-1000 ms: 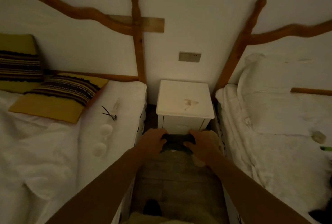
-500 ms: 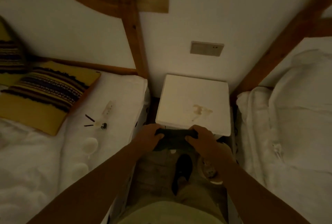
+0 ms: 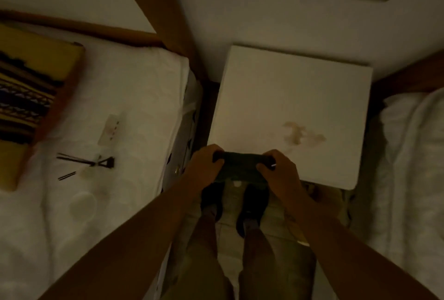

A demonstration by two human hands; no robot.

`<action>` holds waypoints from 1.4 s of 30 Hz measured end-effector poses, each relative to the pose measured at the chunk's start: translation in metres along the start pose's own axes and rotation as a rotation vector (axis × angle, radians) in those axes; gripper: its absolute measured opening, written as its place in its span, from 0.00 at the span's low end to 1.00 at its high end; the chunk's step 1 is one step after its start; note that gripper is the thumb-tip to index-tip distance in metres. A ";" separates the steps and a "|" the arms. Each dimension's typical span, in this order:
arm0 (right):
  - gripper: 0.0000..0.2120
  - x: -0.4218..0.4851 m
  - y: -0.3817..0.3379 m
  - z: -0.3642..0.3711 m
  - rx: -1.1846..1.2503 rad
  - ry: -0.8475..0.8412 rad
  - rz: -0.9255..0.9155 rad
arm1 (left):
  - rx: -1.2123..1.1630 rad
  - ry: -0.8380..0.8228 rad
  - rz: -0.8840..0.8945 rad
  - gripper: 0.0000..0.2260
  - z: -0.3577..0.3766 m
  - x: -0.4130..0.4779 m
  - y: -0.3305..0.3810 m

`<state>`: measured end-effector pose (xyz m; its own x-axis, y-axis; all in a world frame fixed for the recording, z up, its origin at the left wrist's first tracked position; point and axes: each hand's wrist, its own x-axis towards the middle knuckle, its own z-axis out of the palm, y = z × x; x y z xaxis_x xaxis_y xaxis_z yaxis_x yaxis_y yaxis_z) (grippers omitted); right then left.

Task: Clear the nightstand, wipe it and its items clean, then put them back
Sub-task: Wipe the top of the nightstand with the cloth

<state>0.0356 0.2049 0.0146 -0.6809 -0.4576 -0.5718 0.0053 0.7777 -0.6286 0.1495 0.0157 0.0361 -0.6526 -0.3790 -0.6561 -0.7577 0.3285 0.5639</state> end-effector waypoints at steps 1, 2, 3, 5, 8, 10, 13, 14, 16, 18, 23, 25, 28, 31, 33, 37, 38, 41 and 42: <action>0.10 0.009 0.004 0.005 -0.012 0.012 0.006 | -0.002 0.009 0.005 0.07 0.004 0.012 -0.006; 0.10 0.020 0.010 0.012 -0.031 0.034 0.009 | 0.006 0.015 0.015 0.06 0.008 0.027 -0.013; 0.10 0.030 0.014 0.018 -0.064 0.053 0.012 | 0.000 0.021 0.025 0.06 0.013 0.043 -0.020; 0.10 0.043 0.017 0.026 -0.198 0.101 -0.011 | 0.002 0.031 0.065 0.07 0.019 0.067 -0.029; 0.12 0.046 0.012 0.029 -0.404 0.156 -0.062 | 0.078 0.060 0.190 0.11 0.020 0.083 -0.034; 0.14 0.049 0.011 0.030 -0.485 0.232 -0.093 | 0.149 0.088 0.270 0.14 0.018 0.093 -0.039; 0.16 0.044 0.006 0.036 -0.545 0.330 -0.308 | 0.178 0.132 0.333 0.13 0.009 0.107 -0.039; 0.15 0.041 0.005 0.042 -0.536 0.328 -0.419 | 0.185 0.130 0.352 0.12 0.007 0.114 -0.036; 0.15 0.039 0.008 0.059 -0.516 0.285 -0.643 | 0.222 0.132 0.396 0.11 0.002 0.131 -0.024; 0.18 0.041 0.016 0.074 -0.579 0.199 -0.760 | 0.298 0.154 0.444 0.11 0.000 0.148 -0.008; 0.30 0.066 0.036 0.088 -0.761 0.052 -0.748 | 0.444 0.226 0.554 0.19 0.000 0.193 0.030; 0.29 0.082 0.037 0.085 -0.742 0.089 -0.721 | 0.440 0.248 0.554 0.20 0.000 0.204 0.037; 0.29 0.114 0.028 0.070 -0.749 0.183 -0.601 | 0.388 0.318 0.594 0.18 0.002 0.207 0.035; 0.29 0.155 0.017 0.042 -0.755 0.282 -0.506 | 0.355 0.362 0.585 0.18 0.014 0.203 0.033; 0.29 0.183 0.016 0.017 -0.766 0.353 -0.426 | 0.335 0.375 0.560 0.19 0.026 0.199 0.033; 0.28 0.224 0.038 -0.045 -0.736 0.503 -0.186 | 0.461 0.375 0.529 0.24 0.041 0.196 0.025; 0.28 0.227 0.048 -0.060 -0.743 0.515 -0.156 | 0.513 0.379 0.511 0.24 0.043 0.197 0.024; 0.29 0.225 0.080 -0.098 -0.765 0.534 -0.088 | 0.620 0.386 0.467 0.26 0.046 0.198 0.025; 0.29 0.221 0.091 -0.108 -0.752 0.546 -0.055 | 0.636 0.386 0.460 0.26 0.046 0.198 0.026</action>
<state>-0.1938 0.2210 -0.1123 -0.9173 -0.3843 -0.1041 -0.3832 0.9231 -0.0311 0.0007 -0.0111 -0.1025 -0.9356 -0.3191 -0.1512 -0.3495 0.8975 0.2688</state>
